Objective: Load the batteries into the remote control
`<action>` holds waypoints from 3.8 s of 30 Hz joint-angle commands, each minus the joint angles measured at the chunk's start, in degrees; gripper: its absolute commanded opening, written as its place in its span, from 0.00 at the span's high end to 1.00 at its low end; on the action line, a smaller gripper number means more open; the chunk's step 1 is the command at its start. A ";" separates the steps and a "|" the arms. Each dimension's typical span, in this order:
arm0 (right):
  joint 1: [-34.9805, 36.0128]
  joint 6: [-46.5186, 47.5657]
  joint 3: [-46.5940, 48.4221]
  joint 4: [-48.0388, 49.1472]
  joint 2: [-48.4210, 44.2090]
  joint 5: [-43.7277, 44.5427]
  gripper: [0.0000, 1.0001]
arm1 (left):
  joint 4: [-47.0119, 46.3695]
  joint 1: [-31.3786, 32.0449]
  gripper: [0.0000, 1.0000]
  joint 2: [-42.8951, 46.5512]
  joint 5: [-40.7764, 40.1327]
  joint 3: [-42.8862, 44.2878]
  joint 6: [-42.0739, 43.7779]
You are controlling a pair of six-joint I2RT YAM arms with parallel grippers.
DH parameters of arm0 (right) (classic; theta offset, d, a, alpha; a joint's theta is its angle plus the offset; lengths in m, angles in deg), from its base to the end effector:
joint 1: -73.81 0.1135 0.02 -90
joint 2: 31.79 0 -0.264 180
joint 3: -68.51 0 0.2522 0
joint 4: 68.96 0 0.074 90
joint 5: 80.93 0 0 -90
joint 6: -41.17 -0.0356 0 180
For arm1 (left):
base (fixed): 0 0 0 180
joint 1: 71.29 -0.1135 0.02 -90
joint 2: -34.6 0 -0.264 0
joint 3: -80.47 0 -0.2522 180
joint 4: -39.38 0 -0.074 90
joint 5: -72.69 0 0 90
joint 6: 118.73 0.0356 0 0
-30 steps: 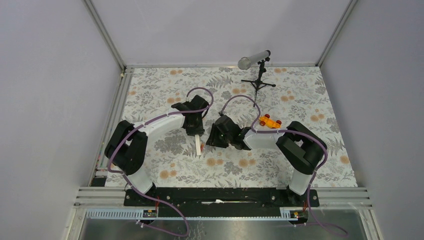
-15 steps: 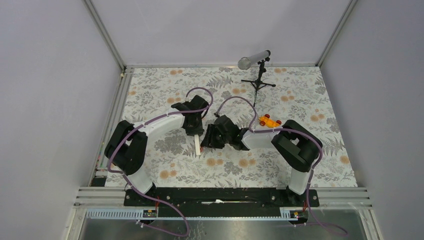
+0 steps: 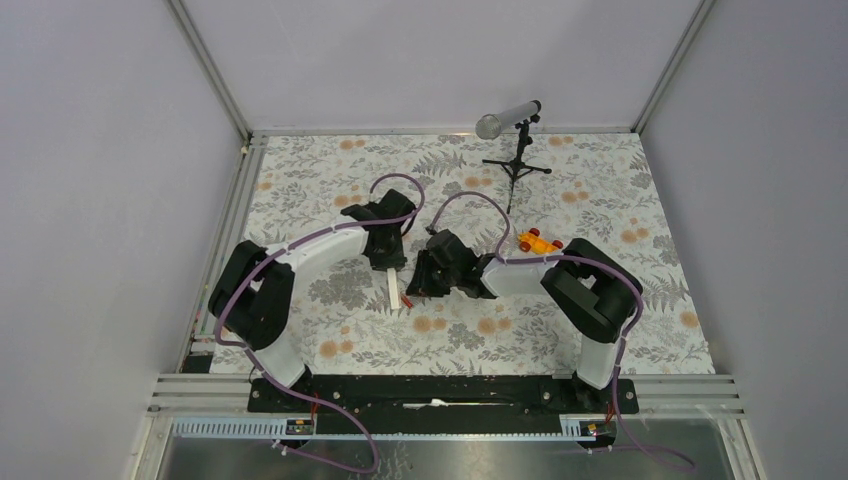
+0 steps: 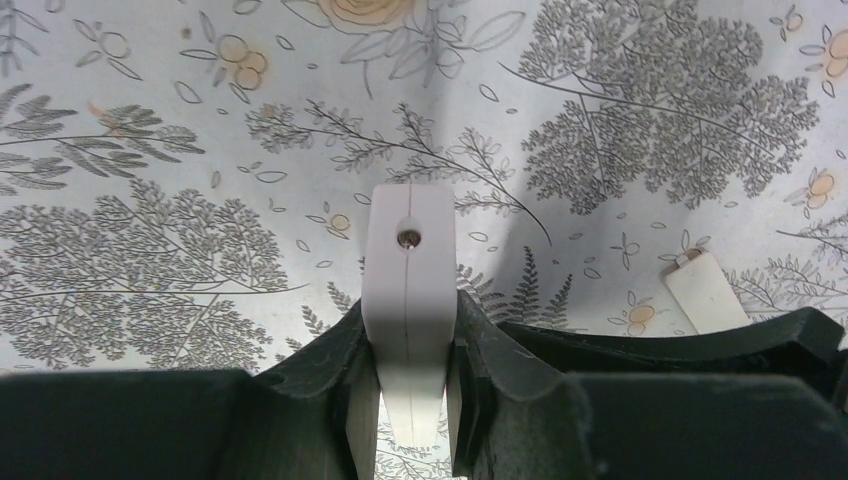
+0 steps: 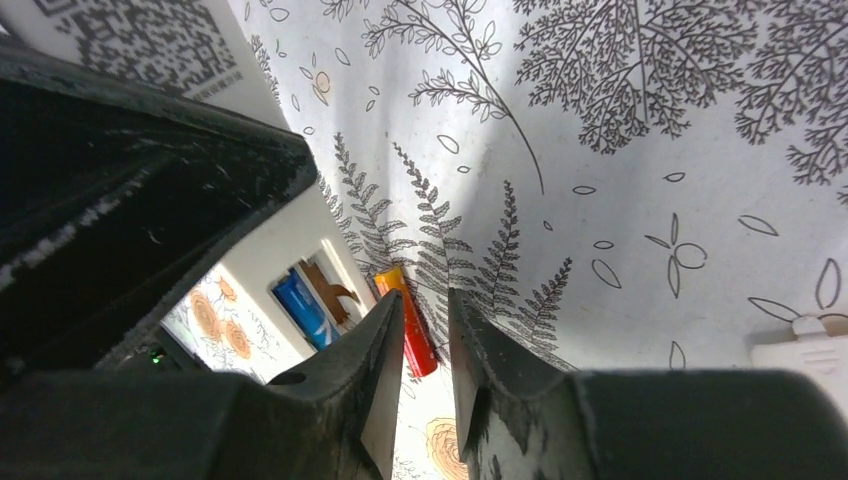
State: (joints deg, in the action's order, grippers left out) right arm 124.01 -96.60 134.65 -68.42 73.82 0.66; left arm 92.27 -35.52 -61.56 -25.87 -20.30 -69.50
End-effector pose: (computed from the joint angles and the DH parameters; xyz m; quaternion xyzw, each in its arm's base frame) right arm 0.2333 0.2881 0.1388 -0.0507 0.8990 0.3678 0.2322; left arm 0.2686 -0.1870 0.2000 -0.0559 0.9803 -0.0505 0.1827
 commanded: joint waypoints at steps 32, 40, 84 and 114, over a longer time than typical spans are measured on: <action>13.24 23.75 27.24 -39.00 9.27 23.78 0.63 | 0.03 -28.89 1.00 23.12 0.92 -12.74 6.87; 13.31 24.66 28.00 -39.74 11.03 20.07 0.69 | -0.62 -28.91 1.00 23.24 2.50 -12.65 6.88; 3.15 23.23 21.73 -42.57 -11.58 5.58 0.63 | -28.53 -20.37 1.00 34.91 8.28 -25.57 -1.92; 14.32 5.27 53.68 -54.88 26.54 22.81 0.61 | -1.78 -24.16 0.93 49.30 -23.22 -18.57 0.60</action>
State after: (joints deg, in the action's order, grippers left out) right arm 137.60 -89.91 187.19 -121.22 98.82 22.15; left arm 91.29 -59.25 -13.37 -48.25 -40.87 -70.02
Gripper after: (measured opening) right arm 0.438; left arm 0.251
